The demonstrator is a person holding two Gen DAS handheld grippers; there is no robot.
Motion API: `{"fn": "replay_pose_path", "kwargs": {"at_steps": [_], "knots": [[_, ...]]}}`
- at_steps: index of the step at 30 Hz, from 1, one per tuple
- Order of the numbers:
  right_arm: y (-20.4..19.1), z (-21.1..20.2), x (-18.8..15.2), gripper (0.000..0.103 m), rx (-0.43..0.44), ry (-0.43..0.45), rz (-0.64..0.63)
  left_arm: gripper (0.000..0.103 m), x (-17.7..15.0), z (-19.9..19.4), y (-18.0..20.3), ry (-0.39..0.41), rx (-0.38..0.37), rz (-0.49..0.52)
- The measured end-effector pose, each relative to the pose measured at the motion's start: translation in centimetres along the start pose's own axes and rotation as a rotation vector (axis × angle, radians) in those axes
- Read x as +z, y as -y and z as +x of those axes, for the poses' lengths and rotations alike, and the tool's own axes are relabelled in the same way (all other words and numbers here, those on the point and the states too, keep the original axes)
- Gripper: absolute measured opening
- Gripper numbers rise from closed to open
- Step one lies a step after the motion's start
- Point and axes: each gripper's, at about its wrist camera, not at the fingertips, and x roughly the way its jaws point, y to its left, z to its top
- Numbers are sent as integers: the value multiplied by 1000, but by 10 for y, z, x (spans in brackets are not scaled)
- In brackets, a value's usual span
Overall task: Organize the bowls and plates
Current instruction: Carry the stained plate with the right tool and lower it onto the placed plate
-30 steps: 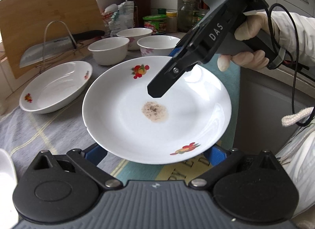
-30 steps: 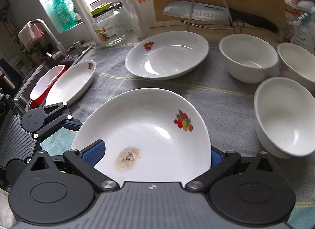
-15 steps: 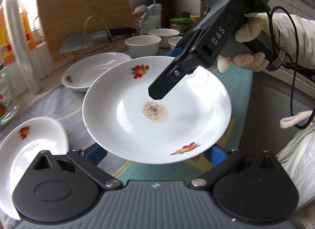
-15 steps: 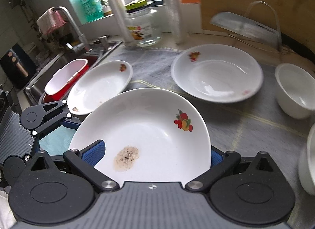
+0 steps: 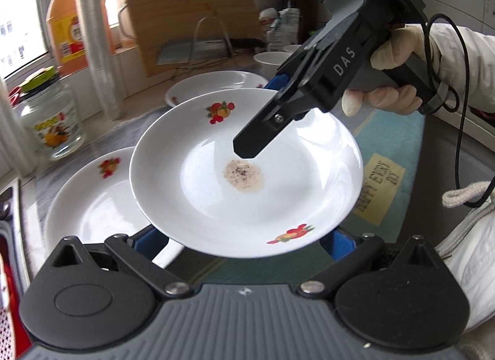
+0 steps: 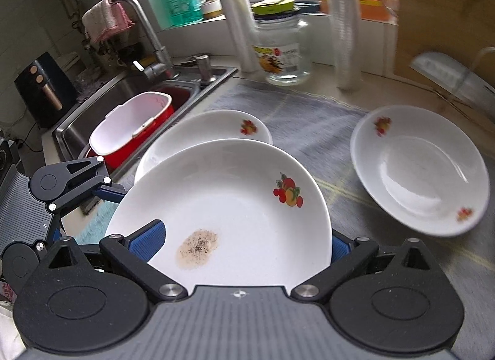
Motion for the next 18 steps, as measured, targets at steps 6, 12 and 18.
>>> {"fn": "replay_pose_path", "kwargs": {"at_steps": [6, 12, 18], "knots": [[-13, 23, 20, 103, 20, -3, -23, 102, -9, -8, -24, -4, 25, -21], [-22, 42, 35, 103, 25, -10, -34, 102, -15, -11, -45, -8, 31, -33], [-23, 57, 47, 103, 16, -13, -35, 102, -16, -8, -61, -6, 25, -38]]}}
